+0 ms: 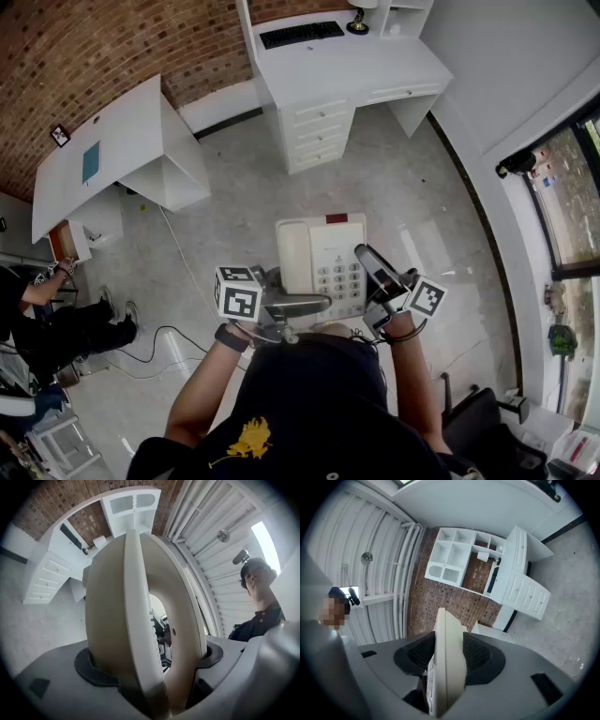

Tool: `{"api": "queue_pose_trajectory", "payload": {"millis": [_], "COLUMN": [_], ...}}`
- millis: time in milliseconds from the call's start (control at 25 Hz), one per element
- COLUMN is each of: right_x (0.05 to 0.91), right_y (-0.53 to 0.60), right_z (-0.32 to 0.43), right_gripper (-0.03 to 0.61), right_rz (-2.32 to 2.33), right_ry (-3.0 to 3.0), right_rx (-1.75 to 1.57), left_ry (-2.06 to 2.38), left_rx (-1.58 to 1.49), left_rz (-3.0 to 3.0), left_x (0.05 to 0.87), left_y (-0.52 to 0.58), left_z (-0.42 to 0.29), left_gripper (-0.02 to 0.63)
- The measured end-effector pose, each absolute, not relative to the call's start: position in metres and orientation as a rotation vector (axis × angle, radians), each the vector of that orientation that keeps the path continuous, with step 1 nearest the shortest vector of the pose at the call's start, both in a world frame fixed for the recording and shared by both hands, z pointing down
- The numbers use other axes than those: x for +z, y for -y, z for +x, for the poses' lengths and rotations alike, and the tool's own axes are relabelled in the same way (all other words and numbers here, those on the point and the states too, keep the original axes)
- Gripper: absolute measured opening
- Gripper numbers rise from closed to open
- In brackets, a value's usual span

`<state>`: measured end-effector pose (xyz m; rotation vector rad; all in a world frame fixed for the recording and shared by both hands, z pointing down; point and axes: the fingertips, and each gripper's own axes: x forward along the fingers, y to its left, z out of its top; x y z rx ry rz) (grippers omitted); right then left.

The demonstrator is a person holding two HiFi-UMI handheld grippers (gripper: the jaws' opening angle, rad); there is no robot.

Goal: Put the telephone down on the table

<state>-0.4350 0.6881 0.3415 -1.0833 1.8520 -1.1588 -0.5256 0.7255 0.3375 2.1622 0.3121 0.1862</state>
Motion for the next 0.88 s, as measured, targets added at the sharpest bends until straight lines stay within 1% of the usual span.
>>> {"api": "queue_pose_trajectory", "payload": {"millis": [280,480,520,560,600,640,680,720,800,880], "right_x": [0.331,0.322,0.322,0.323,0.324,0.325,0.325,0.325,0.329,0.334], "right_y": [-0.715,-0.724,-0.724,-0.723,-0.722,-0.721,-0.719,-0.717,-0.713,-0.710], "right_z": [-0.419,-0.416,-0.416,-0.416,-0.417,-0.419,-0.424,-0.430,-0.440,-0.446], "right_gripper": [0.178,0.184,0.192,0.216,0.262,0.285,0.281,0.252,0.224,0.207], "right_rz": [-1.164,-1.238,-1.237,-1.232,-1.222,-1.205,-1.180,-1.153,-1.114,-1.077], "right_ry": [-1.787,-1.848,-1.846,-1.836,-1.826,-1.827,-1.842,-1.860,-1.857,-1.810], "right_rx": [-1.085,-1.034,-1.035,-1.042,-1.052,-1.061,-1.068,-1.078,-1.119,-1.160], "left_ry": [-0.494,-0.596,-0.612,-0.626,-0.639,-0.649,-0.658,-0.665,-0.673,-0.673], "left_rx": [0.212,0.218,0.214,0.207,0.201,0.201,0.208,0.219,0.242,0.257], "left_rz": [2.119,2.096,2.086,2.073,2.060,2.050,2.043,2.038,2.032,2.023], "left_x": [0.329,0.322,0.321,0.321,0.320,0.320,0.321,0.323,0.327,0.331], "left_y": [-0.742,-0.745,-0.745,-0.744,-0.744,-0.743,-0.744,-0.744,-0.744,-0.741], "left_z": [-0.514,-0.513,-0.513,-0.514,-0.515,-0.516,-0.517,-0.518,-0.519,-0.523], "left_gripper": [0.460,0.460,0.460,0.460,0.460,0.460,0.460,0.460,0.462,0.462]}}
